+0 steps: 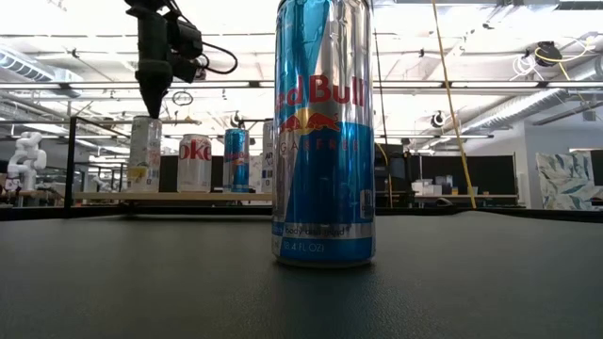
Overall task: Place canned beverage on shelf
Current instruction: Put the top white-yellow soda can on the shelf
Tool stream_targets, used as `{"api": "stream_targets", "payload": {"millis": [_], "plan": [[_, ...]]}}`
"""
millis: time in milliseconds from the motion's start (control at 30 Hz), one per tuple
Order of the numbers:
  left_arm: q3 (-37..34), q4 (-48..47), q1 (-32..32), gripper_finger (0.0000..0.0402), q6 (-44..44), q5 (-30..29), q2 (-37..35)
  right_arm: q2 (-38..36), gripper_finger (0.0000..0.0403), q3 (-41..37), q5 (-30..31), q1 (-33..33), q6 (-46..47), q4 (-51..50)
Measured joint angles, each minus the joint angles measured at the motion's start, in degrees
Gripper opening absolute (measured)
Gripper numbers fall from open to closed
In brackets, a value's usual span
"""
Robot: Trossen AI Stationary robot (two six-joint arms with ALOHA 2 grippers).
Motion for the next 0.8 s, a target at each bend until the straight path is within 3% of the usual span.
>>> {"api": "stream_targets", "payload": {"millis": [400,800], "plan": [[0.0,0.0,1.3,0.0293,-4.7,0.6,0.0,0.0,0.0000,0.0,0.0,0.0,0.0,0.0],[2.3,1.2,0.8,0.0293,-4.0,0.6,0.0,0.0,0.0000,0.0,0.0,0.0,-0.5,0.0]]}}
